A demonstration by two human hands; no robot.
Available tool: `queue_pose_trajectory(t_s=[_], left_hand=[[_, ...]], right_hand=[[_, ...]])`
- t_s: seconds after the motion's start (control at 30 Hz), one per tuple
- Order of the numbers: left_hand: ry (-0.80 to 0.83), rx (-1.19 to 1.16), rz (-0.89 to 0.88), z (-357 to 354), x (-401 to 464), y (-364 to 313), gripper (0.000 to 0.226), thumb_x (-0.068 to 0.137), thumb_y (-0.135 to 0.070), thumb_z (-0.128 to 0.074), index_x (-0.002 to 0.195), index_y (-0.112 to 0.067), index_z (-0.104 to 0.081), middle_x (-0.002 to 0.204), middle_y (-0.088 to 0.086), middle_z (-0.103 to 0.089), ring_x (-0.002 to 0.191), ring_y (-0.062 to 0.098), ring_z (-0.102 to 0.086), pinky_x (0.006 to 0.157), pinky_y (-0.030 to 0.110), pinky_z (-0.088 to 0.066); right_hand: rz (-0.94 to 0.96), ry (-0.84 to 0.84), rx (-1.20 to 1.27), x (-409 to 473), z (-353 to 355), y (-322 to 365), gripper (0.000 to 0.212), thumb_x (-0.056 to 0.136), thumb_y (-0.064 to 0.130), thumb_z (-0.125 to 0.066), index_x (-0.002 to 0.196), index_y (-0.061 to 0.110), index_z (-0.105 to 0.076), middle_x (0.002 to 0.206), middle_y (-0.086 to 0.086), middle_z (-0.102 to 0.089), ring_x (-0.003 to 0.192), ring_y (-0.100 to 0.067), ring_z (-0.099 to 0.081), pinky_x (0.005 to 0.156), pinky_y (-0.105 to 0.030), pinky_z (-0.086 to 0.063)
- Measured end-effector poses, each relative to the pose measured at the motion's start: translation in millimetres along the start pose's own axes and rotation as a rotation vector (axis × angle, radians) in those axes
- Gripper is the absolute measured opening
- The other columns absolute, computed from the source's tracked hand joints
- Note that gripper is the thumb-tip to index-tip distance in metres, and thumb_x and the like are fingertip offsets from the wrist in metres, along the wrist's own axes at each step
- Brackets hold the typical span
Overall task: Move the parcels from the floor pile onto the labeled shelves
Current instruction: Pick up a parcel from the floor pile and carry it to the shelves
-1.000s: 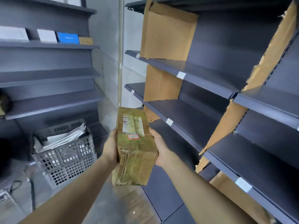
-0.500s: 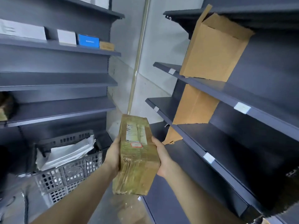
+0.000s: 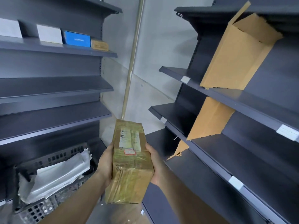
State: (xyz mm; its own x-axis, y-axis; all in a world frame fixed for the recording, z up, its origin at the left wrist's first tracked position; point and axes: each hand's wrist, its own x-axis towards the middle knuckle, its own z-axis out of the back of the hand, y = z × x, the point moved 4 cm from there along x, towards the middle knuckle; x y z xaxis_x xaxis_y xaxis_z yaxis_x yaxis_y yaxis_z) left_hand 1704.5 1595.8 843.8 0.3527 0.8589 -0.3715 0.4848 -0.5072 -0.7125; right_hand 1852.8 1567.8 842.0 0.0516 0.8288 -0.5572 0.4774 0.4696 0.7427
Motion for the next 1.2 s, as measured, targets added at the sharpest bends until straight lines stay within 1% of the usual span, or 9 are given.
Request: queue_pose_trajectory(t_s=[0.1,0.4,0.53,0.7,0.8,0.87,0.97,1.1,1.2], left_hand=[[-0.022,0.029,0.031,4,27,-6,0.061,0.090,-0.060,-0.049,0.123,-0.012,-0.069,0.122,0.022,-0.068,0.109,0.042,-0.066,0.092,0.049,-0.053],[-0.030,0.129,0.023,-11,125,-36,0.049,0.099,-0.049,-0.044,0.108,-0.010,-0.072,0.102,0.019,-0.074,0.080,0.034,-0.074,0.065,0.036,-0.057],[-0.033,0.136,0.022,-17,167,-53,0.053,0.095,-0.055,-0.046,0.114,-0.012,-0.072,0.110,0.019,-0.073,0.095,0.037,-0.071,0.077,0.041,-0.056],[0.050,0.125,0.140,-30,206,-68,0.050,0.101,-0.047,-0.039,0.094,-0.011,-0.073,0.082,0.015,-0.076,0.063,0.029,-0.073,0.051,0.033,-0.058],[0.087,0.160,0.166,-26,241,-74,0.051,0.099,-0.048,-0.041,0.103,-0.009,-0.073,0.093,0.019,-0.076,0.069,0.033,-0.073,0.066,0.037,-0.056],[0.125,0.235,0.177,-21,261,-76,0.050,0.101,-0.045,-0.039,0.105,-0.007,-0.072,0.103,0.023,-0.073,0.075,0.034,-0.073,0.067,0.038,-0.057],[0.217,0.380,0.201,-17,286,-77,0.048,0.103,-0.036,-0.035,0.089,-0.006,-0.069,0.090,0.022,-0.070,0.070,0.031,-0.071,0.060,0.034,-0.058],[0.272,0.441,0.228,-16,311,-82,0.044,0.101,-0.041,-0.042,0.088,-0.006,-0.067,0.092,0.025,-0.067,0.073,0.033,-0.069,0.071,0.040,-0.056],[0.313,0.486,0.284,-16,316,-81,0.044,0.104,-0.037,-0.040,0.084,-0.008,-0.066,0.076,0.013,-0.073,0.062,0.026,-0.071,0.069,0.037,-0.053]], right_hand=[[-0.005,-0.011,0.016,28,0,5,0.055,0.096,0.057,-0.056,0.127,0.014,-0.071,0.122,-0.015,-0.073,0.116,-0.034,-0.069,0.100,-0.047,-0.054],[0.006,-0.022,0.072,105,0,56,0.051,0.096,0.055,-0.058,0.123,0.015,-0.075,0.115,-0.013,-0.076,0.100,-0.030,-0.073,0.089,-0.042,-0.058],[0.041,-0.008,0.086,137,-2,81,0.051,0.096,0.056,-0.056,0.120,0.016,-0.076,0.111,-0.011,-0.077,0.093,-0.027,-0.074,0.093,-0.043,-0.055],[0.063,0.028,0.138,162,-14,102,0.047,0.096,0.045,-0.052,0.121,0.011,-0.073,0.115,-0.015,-0.076,0.096,-0.028,-0.075,0.085,-0.039,-0.061],[0.078,0.033,0.195,178,-22,105,0.054,0.088,0.042,-0.056,0.126,0.006,-0.071,0.124,-0.019,-0.071,0.108,-0.033,-0.071,0.092,-0.041,-0.057],[0.072,-0.054,0.272,193,-19,101,0.053,0.096,0.046,-0.052,0.123,0.005,-0.071,0.122,-0.019,-0.072,0.104,-0.033,-0.073,0.089,-0.042,-0.057],[0.086,-0.186,0.361,208,-14,96,0.054,0.102,0.050,-0.045,0.113,0.005,-0.073,0.110,-0.019,-0.076,0.087,-0.031,-0.077,0.075,-0.038,-0.058],[0.140,-0.337,0.421,219,-14,90,0.053,0.105,0.046,-0.039,0.113,0.004,-0.071,0.100,-0.019,-0.078,0.077,-0.029,-0.077,0.061,-0.033,-0.061],[0.142,-0.432,0.470,223,-15,80,0.051,0.105,0.046,-0.040,0.111,0.005,-0.071,0.098,-0.019,-0.078,0.074,-0.029,-0.077,0.059,-0.034,-0.061]])
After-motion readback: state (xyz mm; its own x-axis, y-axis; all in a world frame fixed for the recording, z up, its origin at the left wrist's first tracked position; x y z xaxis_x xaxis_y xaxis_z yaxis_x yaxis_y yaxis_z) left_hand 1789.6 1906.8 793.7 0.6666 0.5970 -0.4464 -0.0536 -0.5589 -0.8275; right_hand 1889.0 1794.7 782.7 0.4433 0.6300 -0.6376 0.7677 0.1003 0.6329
